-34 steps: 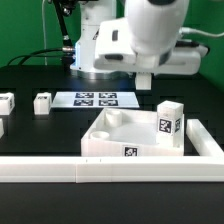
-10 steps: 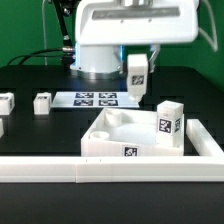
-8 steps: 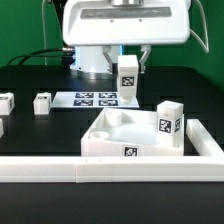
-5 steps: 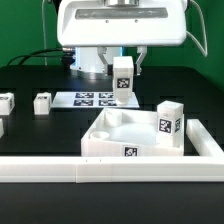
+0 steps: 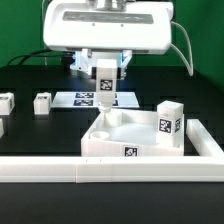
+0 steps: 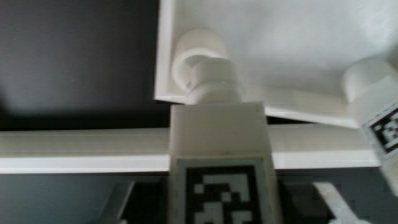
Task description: Assemble square table
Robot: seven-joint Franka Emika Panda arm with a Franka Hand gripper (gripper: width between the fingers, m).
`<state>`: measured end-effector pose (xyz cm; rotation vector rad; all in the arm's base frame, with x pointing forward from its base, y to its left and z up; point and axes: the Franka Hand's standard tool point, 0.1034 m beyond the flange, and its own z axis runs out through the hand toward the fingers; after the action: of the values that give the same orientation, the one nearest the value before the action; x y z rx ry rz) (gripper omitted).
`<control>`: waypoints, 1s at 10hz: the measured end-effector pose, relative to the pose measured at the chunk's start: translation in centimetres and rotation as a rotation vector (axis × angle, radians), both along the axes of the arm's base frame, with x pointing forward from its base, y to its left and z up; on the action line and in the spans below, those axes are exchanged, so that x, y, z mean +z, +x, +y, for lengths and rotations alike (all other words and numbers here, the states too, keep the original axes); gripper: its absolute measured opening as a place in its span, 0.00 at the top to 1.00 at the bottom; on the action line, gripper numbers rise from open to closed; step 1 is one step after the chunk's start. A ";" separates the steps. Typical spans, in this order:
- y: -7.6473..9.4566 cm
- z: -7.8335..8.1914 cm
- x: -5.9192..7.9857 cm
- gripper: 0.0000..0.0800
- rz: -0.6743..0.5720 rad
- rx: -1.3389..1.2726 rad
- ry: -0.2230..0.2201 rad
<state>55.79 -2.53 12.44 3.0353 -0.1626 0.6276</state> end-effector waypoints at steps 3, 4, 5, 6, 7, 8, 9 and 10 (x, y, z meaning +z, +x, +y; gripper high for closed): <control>0.4 -1.4 0.1 0.64 0.003 -0.041 0.022; 0.4 -1.3 0.1 0.64 0.004 -0.039 0.022; 0.4 -1.4 0.0 0.64 0.004 -0.039 0.022; 0.3 -1.3 0.0 0.64 0.004 -0.039 0.022; 0.3 -1.3 0.0 0.64 0.005 -0.040 0.022; 0.3 -1.3 -0.4 0.64 0.007 -0.045 0.023; 0.3 -1.2 -0.8 0.64 0.012 -0.045 0.023; 0.4 -1.2 -1.0 0.64 0.013 -0.043 0.021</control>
Offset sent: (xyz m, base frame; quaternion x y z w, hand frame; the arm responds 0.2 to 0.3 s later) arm 0.0000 0.0000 0.0000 0.0000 0.0000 0.0000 1.0000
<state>56.23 -3.73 11.44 3.0465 -0.2358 0.6076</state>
